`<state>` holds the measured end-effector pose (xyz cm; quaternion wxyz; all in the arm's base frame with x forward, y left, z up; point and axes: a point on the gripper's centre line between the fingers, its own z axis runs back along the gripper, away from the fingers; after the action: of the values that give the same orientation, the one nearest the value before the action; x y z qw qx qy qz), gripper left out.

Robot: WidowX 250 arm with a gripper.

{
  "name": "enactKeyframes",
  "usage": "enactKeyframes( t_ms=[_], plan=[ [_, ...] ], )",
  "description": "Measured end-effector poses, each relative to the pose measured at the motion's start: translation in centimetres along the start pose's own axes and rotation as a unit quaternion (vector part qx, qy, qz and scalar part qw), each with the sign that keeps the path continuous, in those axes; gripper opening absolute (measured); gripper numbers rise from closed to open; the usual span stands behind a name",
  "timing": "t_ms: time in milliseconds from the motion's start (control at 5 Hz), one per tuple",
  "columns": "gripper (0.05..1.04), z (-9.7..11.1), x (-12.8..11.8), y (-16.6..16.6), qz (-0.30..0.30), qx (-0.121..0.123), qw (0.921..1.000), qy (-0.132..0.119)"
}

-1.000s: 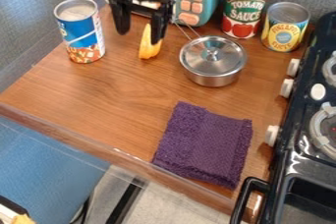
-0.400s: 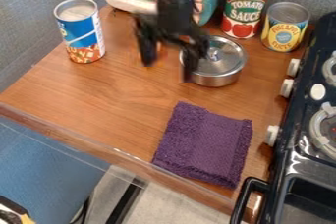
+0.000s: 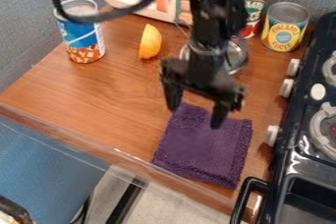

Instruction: Move the purple cloth to the bottom right side

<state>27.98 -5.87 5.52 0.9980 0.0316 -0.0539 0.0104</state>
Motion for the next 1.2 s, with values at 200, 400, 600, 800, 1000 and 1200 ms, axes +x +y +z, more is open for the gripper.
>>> enactKeyframes(
  t_ms=[200,400,600,800,1000,1200],
  plan=[
    [0.999,-0.6,-0.7,-0.9,-0.004,0.005,1.0,-0.005],
    [0.999,-1.6,-1.1,-0.8,0.0,0.014,0.9999,-0.001],
    [0.999,-2.8,-1.0,-0.8,0.002,0.01,0.9999,-0.002],
    [0.999,-3.3,-0.6,0.9,0.019,-0.003,0.9997,-0.012],
    [0.999,-3.8,0.0,3.1,0.019,-0.005,0.9993,-0.031],
    [0.999,-4.0,0.6,5.7,0.0,0.003,0.9989,-0.048]
  ],
)
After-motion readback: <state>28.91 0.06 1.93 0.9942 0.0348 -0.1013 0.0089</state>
